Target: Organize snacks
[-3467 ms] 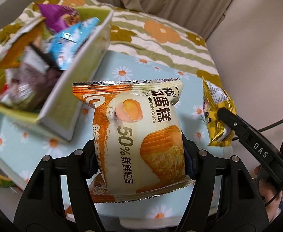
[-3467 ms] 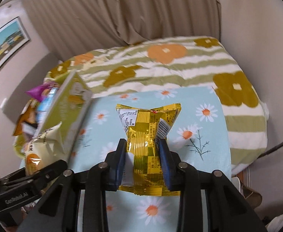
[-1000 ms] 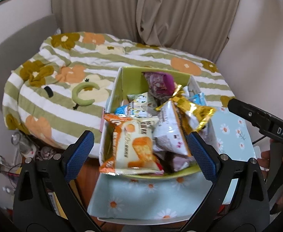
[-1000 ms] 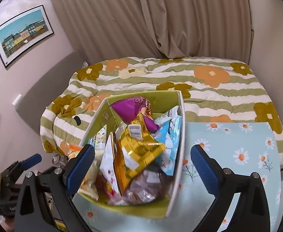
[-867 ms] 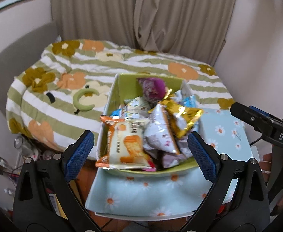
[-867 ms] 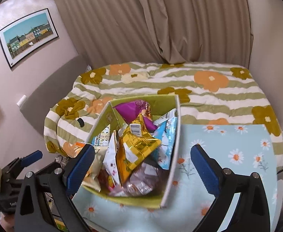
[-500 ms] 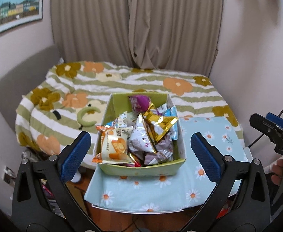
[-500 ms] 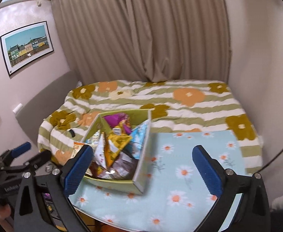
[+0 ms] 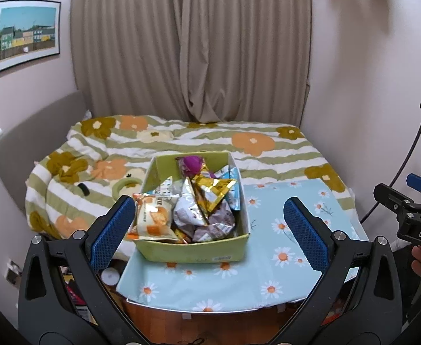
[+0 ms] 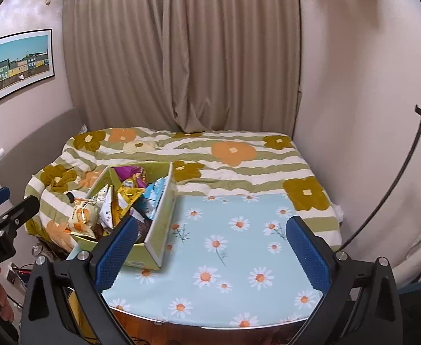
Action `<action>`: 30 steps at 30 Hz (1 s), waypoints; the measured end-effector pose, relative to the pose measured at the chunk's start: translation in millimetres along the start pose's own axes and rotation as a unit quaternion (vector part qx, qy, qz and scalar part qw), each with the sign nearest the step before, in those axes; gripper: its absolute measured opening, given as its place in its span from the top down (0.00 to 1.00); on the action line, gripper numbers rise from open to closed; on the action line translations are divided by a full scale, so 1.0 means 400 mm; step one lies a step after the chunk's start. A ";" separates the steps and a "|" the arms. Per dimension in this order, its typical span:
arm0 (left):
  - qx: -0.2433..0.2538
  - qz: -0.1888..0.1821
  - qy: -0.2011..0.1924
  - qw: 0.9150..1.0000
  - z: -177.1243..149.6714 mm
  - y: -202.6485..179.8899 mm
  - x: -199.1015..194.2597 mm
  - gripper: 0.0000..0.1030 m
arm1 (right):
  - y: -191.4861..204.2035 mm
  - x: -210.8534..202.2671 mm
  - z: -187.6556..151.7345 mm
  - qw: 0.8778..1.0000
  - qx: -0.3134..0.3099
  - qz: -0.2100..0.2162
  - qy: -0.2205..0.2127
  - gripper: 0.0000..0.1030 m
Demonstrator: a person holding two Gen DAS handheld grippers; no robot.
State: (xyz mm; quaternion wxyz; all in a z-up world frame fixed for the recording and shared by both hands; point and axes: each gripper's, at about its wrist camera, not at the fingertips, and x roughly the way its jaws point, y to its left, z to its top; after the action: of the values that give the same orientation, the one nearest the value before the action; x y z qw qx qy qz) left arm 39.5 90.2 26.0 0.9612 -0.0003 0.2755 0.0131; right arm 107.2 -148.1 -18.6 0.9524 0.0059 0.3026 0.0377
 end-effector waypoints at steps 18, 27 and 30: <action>0.008 0.002 0.002 1.000 -0.004 -0.030 -0.015 0.00 | -0.024 -0.026 -0.025 1.000 0.006 0.002 -0.004 0.01; 0.008 -0.002 0.004 1.000 0.002 -0.032 -0.003 0.00 | -0.027 -0.019 -0.021 1.000 0.010 -0.001 -0.001 0.01; 0.008 -0.004 0.006 1.000 0.001 -0.032 0.002 0.00 | -0.032 -0.013 -0.016 1.000 0.011 -0.003 0.001 0.01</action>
State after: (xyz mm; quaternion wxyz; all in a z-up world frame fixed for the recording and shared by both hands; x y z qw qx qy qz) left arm 40.8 77.4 26.0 0.9596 0.0061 0.2813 0.0067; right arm 100.2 -161.1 -21.2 0.9520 0.0152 0.3039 0.0319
